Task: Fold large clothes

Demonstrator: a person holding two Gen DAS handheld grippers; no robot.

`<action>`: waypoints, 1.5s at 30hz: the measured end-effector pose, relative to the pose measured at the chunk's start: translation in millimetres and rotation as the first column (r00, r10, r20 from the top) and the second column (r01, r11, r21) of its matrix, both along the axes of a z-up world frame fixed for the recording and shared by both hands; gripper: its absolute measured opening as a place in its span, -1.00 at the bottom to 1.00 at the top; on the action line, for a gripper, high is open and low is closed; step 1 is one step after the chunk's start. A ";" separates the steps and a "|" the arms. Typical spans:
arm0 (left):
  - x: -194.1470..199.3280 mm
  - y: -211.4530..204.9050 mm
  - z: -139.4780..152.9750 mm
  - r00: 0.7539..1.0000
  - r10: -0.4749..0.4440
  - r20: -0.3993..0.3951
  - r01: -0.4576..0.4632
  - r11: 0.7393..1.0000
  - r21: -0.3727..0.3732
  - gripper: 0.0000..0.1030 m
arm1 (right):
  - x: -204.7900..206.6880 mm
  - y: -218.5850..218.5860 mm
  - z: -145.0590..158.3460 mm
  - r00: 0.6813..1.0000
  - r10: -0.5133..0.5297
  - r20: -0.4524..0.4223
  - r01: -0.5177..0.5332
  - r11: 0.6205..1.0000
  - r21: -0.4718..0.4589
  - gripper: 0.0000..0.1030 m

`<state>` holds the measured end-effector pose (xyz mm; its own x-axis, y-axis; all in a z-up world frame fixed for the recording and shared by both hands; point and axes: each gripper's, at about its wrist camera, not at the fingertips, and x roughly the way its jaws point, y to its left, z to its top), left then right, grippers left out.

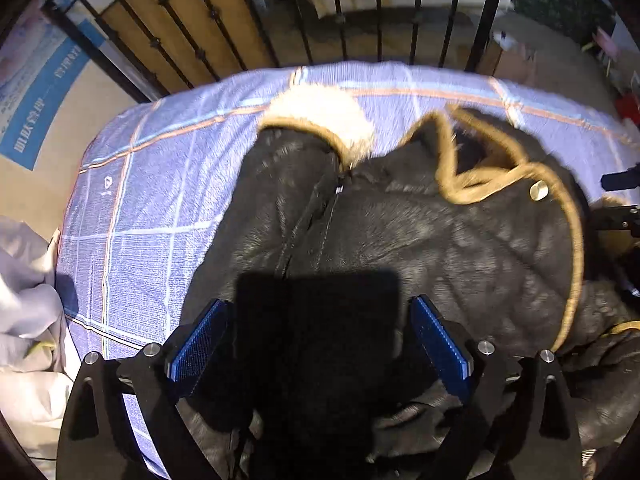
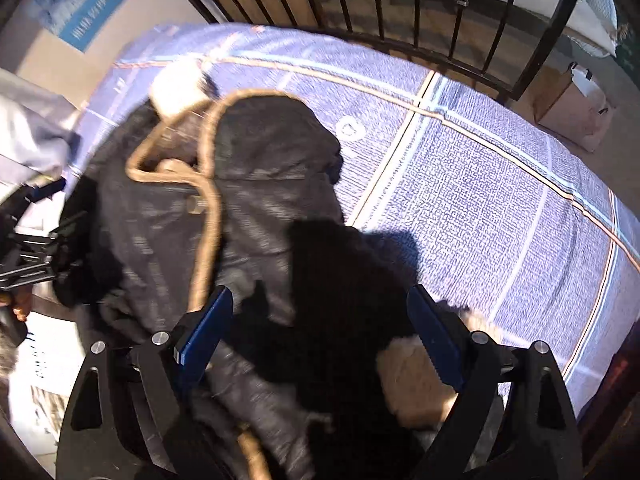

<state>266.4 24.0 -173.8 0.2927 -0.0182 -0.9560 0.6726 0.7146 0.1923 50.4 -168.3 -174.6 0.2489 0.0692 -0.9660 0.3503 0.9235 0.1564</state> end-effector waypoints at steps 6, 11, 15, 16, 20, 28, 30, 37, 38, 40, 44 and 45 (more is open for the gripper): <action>-14.6 7.9 -35.3 0.999 -0.011 -0.045 0.010 0.999 -0.033 0.00 | -15.3 23.2 -34.2 0.997 0.060 -0.051 -0.057 0.997 0.059 -0.82; -51.2 9.0 -9.2 0.996 -0.074 0.055 0.078 0.995 -0.066 -0.90 | -65.6 40.2 17.4 0.993 -0.025 0.116 0.014 0.996 0.093 -0.90; -56.6 20.8 40.6 0.998 -0.004 0.068 0.018 0.978 -0.207 -0.91 | -104.2 43.7 89.7 0.963 -0.095 0.254 0.068 0.991 0.116 -0.91; -55.4 20.0 55.1 0.997 0.007 0.081 0.012 0.972 -0.235 -0.91 | -111.7 46.4 108.7 0.953 -0.105 0.284 0.075 0.991 0.114 -0.91; -49.1 -3.2 127.3 0.982 0.013 0.190 0.056 0.934 -0.352 -0.91 | -119.4 49.7 176.0 0.915 -0.100 0.392 0.094 0.995 0.033 -0.91; -15.2 -73.9 157.0 0.981 0.062 0.186 0.020 0.912 -0.410 0.07 | -108.2 -13.1 230.5 0.855 -0.239 0.460 0.274 0.962 -0.011 -0.18; -19.1 -77.9 147.6 0.991 0.041 0.126 0.016 0.908 -0.419 0.11 | -117.0 -23.2 218.9 0.816 -0.366 0.448 0.378 0.923 0.065 0.37; -91.2 -16.0 110.0 0.994 0.037 0.099 -0.001 0.940 -0.341 0.46 | -178.5 -1.1 155.9 0.861 -0.405 0.308 0.423 0.906 0.011 0.39; -107.8 -4.5 103.5 0.995 0.018 0.098 0.015 0.948 -0.317 0.46 | -191.6 3.2 140.8 0.873 -0.408 0.267 0.426 0.905 -0.010 0.39; -133.2 16.4 91.1 0.993 -0.027 0.115 0.056 0.966 -0.252 0.45 | -221.6 9.0 114.8 0.882 -0.432 0.187 0.442 0.897 -0.014 0.39; -184.6 52.5 72.6 0.987 -0.137 0.080 0.151 0.966 -0.211 0.43 | -273.1 14.0 60.2 0.864 -0.501 0.040 0.501 0.865 0.013 0.39; -197.1 58.6 68.9 0.983 -0.167 0.076 0.179 0.962 -0.204 0.43 | -283.4 16.5 52.4 0.857 -0.515 0.015 0.514 0.857 0.025 0.39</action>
